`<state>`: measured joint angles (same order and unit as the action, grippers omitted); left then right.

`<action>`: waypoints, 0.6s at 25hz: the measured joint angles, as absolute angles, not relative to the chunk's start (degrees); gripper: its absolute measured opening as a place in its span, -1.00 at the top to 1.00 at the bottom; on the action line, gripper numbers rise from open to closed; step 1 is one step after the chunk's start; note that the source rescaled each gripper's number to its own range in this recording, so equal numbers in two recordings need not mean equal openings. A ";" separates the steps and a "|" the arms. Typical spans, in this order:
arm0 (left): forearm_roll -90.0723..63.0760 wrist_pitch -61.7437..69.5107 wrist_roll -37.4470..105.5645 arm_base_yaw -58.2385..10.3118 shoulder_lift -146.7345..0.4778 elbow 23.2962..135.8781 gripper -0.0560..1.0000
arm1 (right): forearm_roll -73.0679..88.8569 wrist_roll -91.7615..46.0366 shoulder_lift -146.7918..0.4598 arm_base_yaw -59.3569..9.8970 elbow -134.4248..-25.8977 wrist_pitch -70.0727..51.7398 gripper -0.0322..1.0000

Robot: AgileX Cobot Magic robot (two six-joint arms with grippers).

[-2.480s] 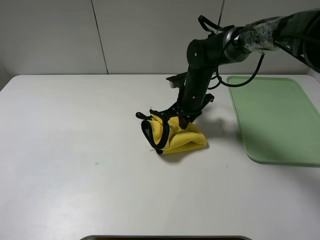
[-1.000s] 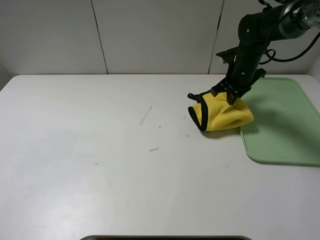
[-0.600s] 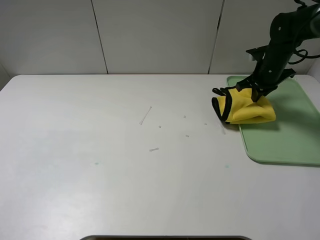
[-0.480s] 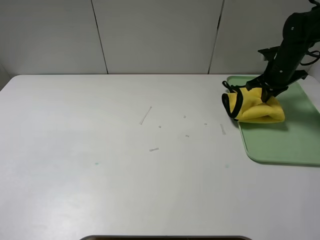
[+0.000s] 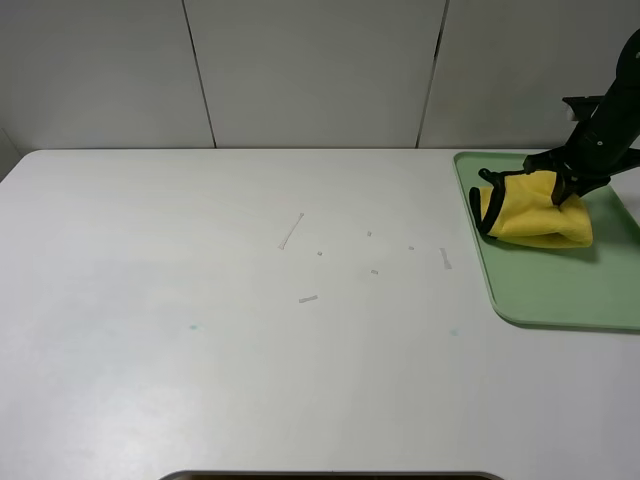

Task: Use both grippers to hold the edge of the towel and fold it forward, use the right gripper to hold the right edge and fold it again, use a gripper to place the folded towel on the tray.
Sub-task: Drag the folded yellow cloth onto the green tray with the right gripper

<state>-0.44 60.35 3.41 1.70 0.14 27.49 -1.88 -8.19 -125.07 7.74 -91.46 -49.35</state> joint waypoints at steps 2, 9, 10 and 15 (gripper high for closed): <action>-0.44 60.35 3.41 1.70 0.14 27.49 -1.00 | -2.38 -8.19 -125.07 7.74 -91.46 -48.86 0.73; -0.44 60.35 3.41 1.70 0.14 27.49 -1.00 | -5.47 -6.73 -125.07 7.74 -91.46 -48.72 0.39; -0.44 60.35 3.41 1.70 0.14 27.49 -1.00 | -5.89 -6.38 -125.07 7.74 -91.46 -48.72 0.07; -0.44 60.35 3.41 1.70 0.14 27.49 -1.00 | -8.49 -0.66 -125.07 7.74 -91.46 -48.35 -0.91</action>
<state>-0.44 60.35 3.41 1.70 0.14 27.49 -8.49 -0.66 -125.07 7.74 -91.46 -48.35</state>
